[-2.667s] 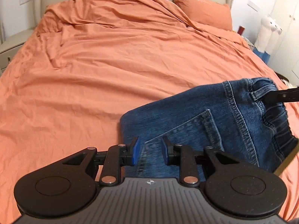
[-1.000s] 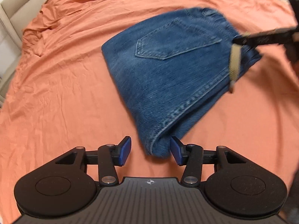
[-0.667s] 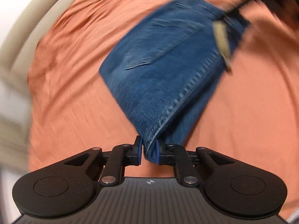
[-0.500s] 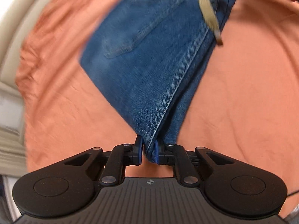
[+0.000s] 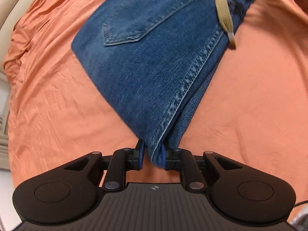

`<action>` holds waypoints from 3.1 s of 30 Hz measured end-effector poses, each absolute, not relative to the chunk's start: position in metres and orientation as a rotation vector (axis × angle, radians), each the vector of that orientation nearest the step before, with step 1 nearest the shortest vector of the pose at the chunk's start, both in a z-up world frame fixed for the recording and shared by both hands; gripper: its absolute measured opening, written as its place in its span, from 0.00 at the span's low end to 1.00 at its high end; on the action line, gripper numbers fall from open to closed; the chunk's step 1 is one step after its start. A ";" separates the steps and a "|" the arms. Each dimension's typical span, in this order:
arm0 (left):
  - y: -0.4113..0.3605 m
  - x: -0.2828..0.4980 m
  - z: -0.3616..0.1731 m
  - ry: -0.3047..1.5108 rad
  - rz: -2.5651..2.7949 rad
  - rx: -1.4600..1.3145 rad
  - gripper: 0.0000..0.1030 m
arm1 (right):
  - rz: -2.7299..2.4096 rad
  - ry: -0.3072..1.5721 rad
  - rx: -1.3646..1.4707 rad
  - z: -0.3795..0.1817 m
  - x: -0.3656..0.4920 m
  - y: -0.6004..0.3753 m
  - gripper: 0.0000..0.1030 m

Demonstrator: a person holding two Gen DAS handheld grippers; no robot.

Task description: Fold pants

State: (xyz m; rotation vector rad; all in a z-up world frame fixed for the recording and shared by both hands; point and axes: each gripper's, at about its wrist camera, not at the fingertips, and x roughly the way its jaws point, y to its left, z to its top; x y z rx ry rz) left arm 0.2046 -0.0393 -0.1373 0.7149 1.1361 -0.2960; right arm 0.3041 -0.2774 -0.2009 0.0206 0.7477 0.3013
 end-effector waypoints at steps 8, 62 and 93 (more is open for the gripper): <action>-0.023 0.189 -0.100 1.101 -0.308 0.618 0.28 | 0.290 0.757 -0.145 -0.183 0.280 -0.262 0.36; -0.007 0.409 -0.119 0.865 -0.163 0.002 0.37 | 0.274 0.847 -0.012 -0.174 0.451 -0.272 0.00; -0.051 0.271 -0.132 0.816 -0.246 0.030 0.37 | 0.411 0.698 -0.093 -0.203 0.305 -0.219 0.20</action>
